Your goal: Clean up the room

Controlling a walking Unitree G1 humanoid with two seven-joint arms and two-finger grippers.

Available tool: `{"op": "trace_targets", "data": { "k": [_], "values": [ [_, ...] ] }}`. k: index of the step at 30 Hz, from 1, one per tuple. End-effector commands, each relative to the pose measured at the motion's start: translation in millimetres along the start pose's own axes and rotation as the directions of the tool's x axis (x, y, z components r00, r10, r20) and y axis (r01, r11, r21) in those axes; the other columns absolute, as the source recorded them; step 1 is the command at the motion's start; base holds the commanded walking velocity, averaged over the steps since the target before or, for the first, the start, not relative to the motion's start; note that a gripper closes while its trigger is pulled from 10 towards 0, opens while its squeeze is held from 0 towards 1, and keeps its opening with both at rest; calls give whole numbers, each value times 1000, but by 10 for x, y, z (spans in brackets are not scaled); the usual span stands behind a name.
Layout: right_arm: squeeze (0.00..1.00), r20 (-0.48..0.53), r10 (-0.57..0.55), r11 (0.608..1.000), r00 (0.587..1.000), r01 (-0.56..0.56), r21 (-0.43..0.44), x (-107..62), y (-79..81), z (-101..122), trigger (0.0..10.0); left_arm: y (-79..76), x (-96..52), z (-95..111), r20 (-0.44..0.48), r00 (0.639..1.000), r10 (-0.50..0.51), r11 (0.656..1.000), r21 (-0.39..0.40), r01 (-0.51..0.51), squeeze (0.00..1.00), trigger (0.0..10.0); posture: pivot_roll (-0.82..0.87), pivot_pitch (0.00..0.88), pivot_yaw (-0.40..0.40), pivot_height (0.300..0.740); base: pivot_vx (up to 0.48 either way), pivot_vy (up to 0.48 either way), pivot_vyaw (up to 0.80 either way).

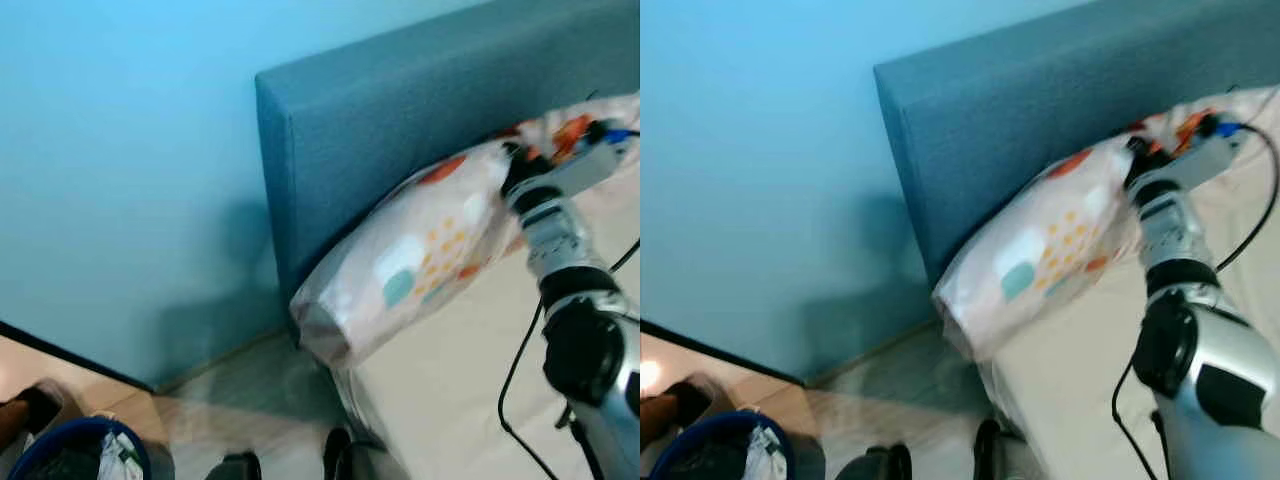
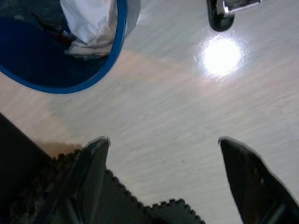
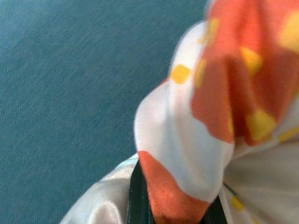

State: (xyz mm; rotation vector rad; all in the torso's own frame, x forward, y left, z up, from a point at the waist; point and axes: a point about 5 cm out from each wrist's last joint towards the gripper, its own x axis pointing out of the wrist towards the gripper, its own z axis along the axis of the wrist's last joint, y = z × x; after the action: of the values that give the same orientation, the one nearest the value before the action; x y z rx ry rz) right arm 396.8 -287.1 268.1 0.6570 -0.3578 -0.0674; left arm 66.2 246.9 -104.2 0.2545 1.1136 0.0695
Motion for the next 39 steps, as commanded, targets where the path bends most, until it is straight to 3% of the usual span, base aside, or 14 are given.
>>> {"op": "trace_targets", "data": {
  "k": [1,3,6,7,9,12,13,14,15,23,28,32,34,39],
  "values": [
    [0,17,-25,1000,1000,25,17,-49,-92,-28,10000,5,-40,-112,-21,1000,-16,999,39,17,0,10000,69,395,-19,740,0,0,0],
    [0,-92,-134,990,987,130,-47,-266,-399,-338,10000,-14,-68,-169,-20,999,-25,999,46,25,0,10000,90,406,-7,740,0,0,0],
    [0,-140,-221,972,965,207,-108,-423,-611,-460,10000,-20,-80,-184,-12,999,-29,999,45,30,0,10000,94,409,-3,740,0,0,0],
    [0,-140,-221,972,965,207,-108,-423,-611,-460,10000,-20,-80,-184,-12,999,-29,999,45,30,0,10000,94,409,-3,740,0,0,0],
    [0,-177,-366,925,914,336,-177,-632,-904,-522,10000,-11,-81,-171,1,999,-36,998,54,36,0,10000,90,412,-3,740,0,0,0],
    [0,-183,-464,878,866,422,-227,-781,-1094,-529,10000,6,-74,-148,6,999,-34,998,56,33,0,10000,86,412,-2,740,0,0,0],
    [106,-177,-493,863,852,453,-224,-833,-1161,-515,10000,11,-70,-135,9,999,-32,998,55,32,0,10000,84,412,0,740,0,0,0],
    [106,-177,-493,863,852,453,-224,-833,-1161,-515,10000,11,-70,-135,9,999,-32,998,55,32,0,10000,84,412,0,740,0,0,0],
    [1000,-171,-512,851,842,470,-236,-867,-1207,-493,10000,13,-68,-128,12,999,-31,998,53,31,0,10000,84,412,0,740,0,0,0],
    [1000,-118,-517,841,848,477,-254,-827,-1239,-294,10000,-53,-35,-45,26,999,-44,998,47,43,0,10000,64,392,2,740,0,0,0],
    [1000,-102,-609,714,787,487,-502,-847,-1290,-243,10000,-108,-3,34,37,998,-51,999,14,51,0,10000,58,363,-2,740,0,0,0],
    [1000,-113,-666,650,737,499,-572,-887,-1330,-273,10000,-119,17,88,43,998,-54,999,1,54,0,10000,53,337,-5,740,0,0,0],
    [1000,-139,-736,589,663,525,-614,-967,-1386,-359,10000,-106,46,172,53,997,-49,999,-12,49,0,10000,49,313,-11,740,0,0,0],
    [1000,-194,-760,576,621,503,-645,-980,-1311,-580,10000,-40,106,391,89,995,-34,997,-73,40,0,10000,30,250,-18,740,0,0,0]
  ]
}}
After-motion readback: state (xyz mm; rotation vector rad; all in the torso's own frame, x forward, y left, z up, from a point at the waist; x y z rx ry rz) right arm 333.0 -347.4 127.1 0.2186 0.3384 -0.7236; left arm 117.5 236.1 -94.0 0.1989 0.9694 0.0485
